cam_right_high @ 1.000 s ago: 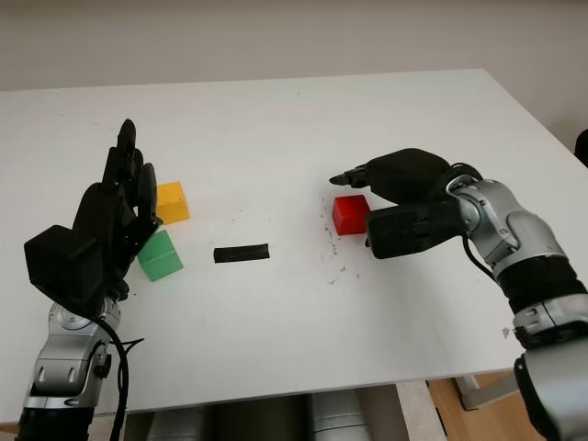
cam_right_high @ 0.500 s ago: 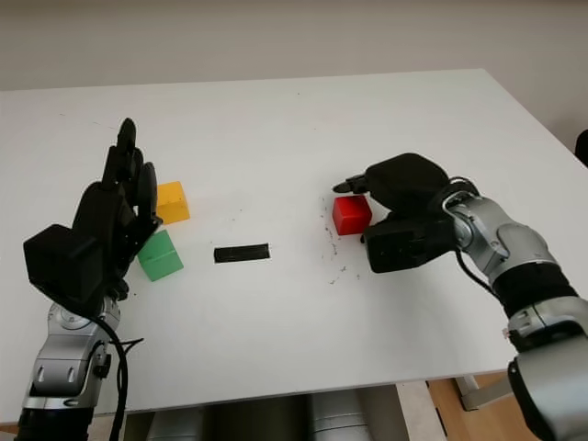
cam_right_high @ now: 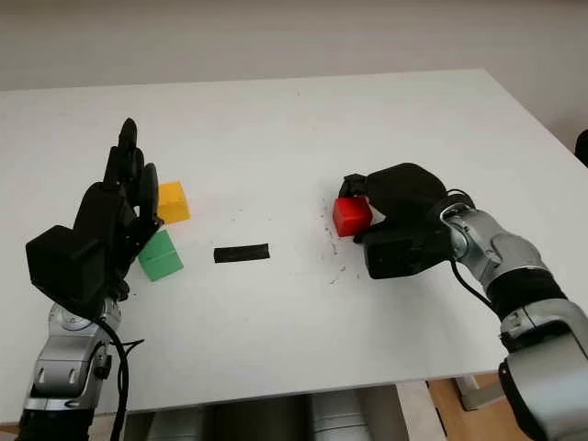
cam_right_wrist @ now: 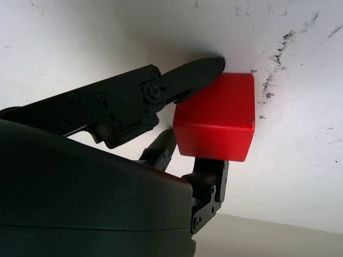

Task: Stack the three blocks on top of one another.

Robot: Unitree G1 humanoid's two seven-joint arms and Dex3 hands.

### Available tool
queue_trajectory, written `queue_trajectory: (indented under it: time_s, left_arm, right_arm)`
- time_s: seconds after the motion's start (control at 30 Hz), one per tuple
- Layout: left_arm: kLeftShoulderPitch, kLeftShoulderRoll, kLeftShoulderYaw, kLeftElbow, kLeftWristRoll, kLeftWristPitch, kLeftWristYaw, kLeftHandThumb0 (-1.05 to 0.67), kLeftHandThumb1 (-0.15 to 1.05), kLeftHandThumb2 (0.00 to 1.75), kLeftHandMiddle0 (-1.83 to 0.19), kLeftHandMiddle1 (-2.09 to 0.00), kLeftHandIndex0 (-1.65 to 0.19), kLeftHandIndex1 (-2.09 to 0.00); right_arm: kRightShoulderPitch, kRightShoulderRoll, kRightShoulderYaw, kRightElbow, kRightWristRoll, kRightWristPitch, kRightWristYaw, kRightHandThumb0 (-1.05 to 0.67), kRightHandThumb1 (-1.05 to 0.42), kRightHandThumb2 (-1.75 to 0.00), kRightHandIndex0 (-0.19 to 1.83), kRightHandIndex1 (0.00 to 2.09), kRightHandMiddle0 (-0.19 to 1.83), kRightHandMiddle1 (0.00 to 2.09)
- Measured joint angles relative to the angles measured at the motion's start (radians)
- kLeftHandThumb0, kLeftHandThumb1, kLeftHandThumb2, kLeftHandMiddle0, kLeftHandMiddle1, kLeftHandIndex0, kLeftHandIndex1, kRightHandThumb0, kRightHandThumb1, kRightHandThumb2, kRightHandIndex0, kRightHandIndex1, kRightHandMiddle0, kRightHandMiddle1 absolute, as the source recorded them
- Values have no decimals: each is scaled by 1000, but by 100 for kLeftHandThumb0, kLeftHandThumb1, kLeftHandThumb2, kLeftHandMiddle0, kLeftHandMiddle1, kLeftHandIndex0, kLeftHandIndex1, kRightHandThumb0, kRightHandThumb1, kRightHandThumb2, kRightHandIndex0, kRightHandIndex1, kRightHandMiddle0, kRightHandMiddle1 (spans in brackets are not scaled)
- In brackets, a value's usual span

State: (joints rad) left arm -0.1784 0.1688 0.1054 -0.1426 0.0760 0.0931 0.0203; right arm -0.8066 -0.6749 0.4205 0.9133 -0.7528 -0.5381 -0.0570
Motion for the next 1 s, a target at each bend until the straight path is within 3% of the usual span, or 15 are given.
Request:
queue_trajectory:
  time_s: [0.17, 0.27, 0.33, 0.43, 0.67, 1.0]
  left_arm:
    - [1, -1, -3, 0, 9, 1, 2, -73, 105, 68, 12, -5, 10, -5]
    - [1, -2, -4, 0, 12, 2, 2, -72, 105, 69, 12, -5, 10, -5]
    - [1, -2, -4, 0, 10, 3, 1, -72, 105, 69, 13, -5, 11, -5]
    - [1, -4, -4, 0, 8, 5, 1, -72, 105, 69, 13, -5, 10, -5]
    - [1, -5, -5, 0, 16, 5, 2, -72, 105, 70, 12, -6, 10, -5]
    - [0, -13, -12, -1, 22, 14, 6, -72, 105, 70, 13, -5, 10, -5]
  right_arm:
    - [0, 39, -65, 36, 146, -2, 50, -36, -101, -5, 27, 113, 30, 141]
    - [1, 78, -144, 47, 292, 55, 156, -37, -102, -5, 19, 87, 25, 143]
    - [1, 92, -179, 47, 351, 94, 209, -38, -101, -5, 25, 54, 25, 143]
    - [1, 101, -203, 40, 390, 118, 238, -43, -99, -5, 35, 25, 31, 138]
    - [-14, 133, -231, -4, 439, 159, 304, -45, -95, -5, 38, 12, 38, 136]
    - [-123, 182, -171, -104, 419, 177, 519, -45, -92, -5, 31, 6, 41, 145]
